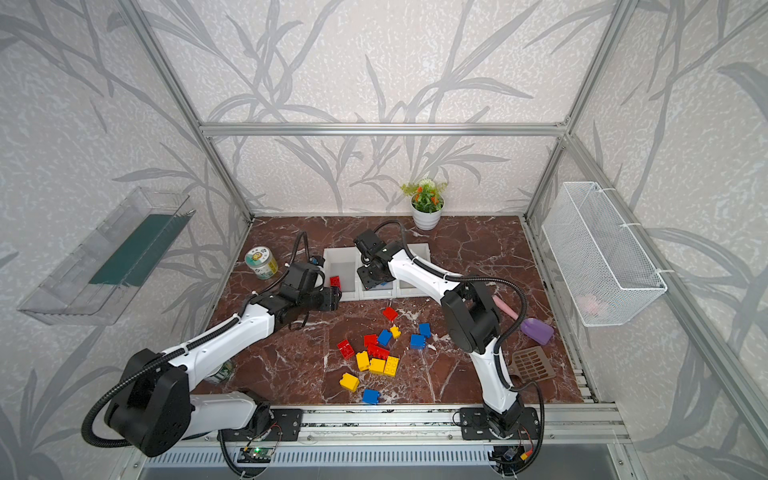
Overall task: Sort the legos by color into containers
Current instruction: 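Open the right gripper over the middle compartment while the left gripper moves toward the pile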
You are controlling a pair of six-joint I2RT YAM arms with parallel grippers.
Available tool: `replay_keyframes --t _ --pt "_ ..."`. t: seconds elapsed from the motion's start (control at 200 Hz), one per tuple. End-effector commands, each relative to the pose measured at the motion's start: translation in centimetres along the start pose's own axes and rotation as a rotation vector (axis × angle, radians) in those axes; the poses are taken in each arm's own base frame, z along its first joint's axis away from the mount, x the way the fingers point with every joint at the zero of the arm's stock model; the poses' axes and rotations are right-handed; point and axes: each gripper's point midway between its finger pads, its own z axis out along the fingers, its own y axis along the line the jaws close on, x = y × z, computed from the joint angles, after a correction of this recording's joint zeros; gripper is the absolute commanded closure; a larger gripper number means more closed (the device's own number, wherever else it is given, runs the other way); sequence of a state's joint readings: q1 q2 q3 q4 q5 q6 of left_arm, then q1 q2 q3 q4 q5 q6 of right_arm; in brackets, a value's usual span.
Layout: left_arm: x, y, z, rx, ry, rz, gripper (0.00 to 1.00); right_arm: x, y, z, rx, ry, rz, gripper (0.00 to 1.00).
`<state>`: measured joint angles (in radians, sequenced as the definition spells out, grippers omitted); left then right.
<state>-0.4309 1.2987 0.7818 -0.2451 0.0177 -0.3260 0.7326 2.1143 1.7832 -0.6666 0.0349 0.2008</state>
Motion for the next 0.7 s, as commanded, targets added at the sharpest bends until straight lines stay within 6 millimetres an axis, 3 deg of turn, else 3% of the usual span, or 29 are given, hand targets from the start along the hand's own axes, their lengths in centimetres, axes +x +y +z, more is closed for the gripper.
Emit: replay_keyframes --t 0.0,0.305,0.695 --pt "-0.2 0.3 -0.6 -0.007 -0.020 -0.013 0.31 0.1 0.0 -2.2 -0.015 -0.011 0.007 0.44" --pt "1.8 0.5 -2.2 0.002 0.034 -0.057 0.31 2.6 -0.6 -5.6 -0.025 -0.063 0.046 0.44" --pt "8.6 -1.4 -4.0 0.058 0.246 -0.232 0.30 9.3 -2.5 -9.2 -0.019 -0.113 0.137 0.42"
